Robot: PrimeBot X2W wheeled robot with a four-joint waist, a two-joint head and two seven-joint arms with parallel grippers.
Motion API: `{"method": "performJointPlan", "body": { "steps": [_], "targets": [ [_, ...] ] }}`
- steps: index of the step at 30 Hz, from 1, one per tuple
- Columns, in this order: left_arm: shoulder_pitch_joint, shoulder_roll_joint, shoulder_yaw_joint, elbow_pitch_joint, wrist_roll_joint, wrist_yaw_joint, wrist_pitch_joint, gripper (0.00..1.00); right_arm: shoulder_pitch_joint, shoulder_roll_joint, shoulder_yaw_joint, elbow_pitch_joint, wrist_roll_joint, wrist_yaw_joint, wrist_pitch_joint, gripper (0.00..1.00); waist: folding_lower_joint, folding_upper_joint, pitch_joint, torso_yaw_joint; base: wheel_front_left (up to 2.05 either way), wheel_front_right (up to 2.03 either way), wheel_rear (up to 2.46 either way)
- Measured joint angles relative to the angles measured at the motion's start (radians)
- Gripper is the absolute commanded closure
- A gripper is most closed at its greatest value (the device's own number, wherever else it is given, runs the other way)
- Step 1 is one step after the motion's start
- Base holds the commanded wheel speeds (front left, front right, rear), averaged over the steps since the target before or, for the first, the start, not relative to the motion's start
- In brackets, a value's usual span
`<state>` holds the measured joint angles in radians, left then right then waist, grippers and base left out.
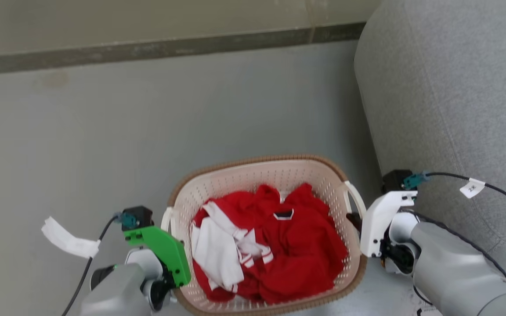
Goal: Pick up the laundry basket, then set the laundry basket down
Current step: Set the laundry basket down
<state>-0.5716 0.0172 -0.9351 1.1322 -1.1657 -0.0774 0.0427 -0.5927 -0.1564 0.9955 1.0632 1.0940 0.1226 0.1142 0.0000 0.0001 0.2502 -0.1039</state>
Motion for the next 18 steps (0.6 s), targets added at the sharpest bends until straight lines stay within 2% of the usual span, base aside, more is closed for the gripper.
{"method": "performJointPlan", "body": {
  "steps": [18],
  "targets": [
    [-0.154, 0.004, -0.004, -0.029, 0.009, 0.039, -0.079, 1.0, -0.114, -0.038, -0.013, -0.049, 0.003, -0.001, -0.113, 1.0, 0.0, 0.0, 0.214, -0.016, 0.0, 0.0, 0.0]
  ]
}}
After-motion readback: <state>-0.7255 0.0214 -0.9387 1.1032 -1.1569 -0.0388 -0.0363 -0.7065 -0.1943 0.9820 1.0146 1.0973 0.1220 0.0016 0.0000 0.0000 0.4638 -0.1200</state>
